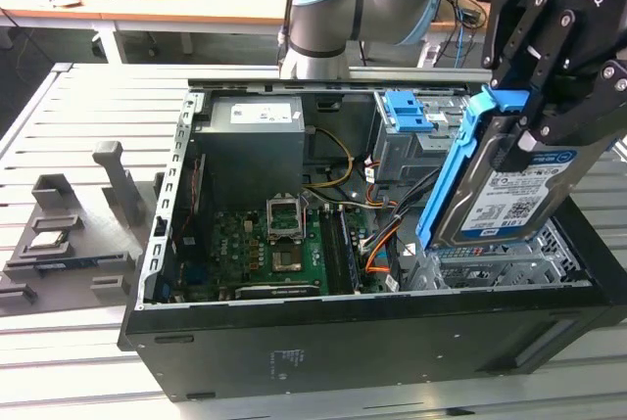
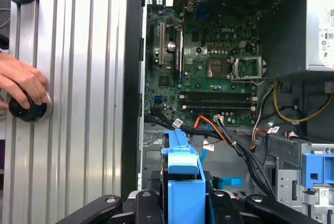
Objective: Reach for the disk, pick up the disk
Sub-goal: 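Pick up the disk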
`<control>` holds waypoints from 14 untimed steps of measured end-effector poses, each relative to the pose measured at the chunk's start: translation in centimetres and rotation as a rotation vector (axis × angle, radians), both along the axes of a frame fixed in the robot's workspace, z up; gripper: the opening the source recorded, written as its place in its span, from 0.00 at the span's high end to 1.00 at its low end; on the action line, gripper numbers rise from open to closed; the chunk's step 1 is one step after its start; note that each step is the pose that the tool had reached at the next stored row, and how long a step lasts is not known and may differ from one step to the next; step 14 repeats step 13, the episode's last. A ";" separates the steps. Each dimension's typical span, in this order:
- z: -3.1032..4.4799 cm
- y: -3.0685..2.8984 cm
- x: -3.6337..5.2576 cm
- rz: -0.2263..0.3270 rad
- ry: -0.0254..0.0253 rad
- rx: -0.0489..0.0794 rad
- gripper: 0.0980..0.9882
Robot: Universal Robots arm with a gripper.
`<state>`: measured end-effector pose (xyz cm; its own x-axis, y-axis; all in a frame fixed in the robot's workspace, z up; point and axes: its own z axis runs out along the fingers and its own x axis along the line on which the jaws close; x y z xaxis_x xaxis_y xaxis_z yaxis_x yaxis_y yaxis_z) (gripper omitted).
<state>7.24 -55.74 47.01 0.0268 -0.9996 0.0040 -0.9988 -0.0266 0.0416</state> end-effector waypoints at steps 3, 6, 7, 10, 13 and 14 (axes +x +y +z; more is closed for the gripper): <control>-0.22 0.29 1.61 0.000 0.0005 0.000 0.70; -0.43 0.49 2.19 -0.001 0.0008 0.000 0.70; -0.52 0.59 2.27 -0.001 0.0008 0.000 0.70; -0.53 0.60 2.29 -0.001 0.0008 0.000 0.70; -0.54 0.60 2.29 -0.001 0.0009 0.000 0.70; -0.54 0.60 2.29 -0.001 0.0009 0.000 0.70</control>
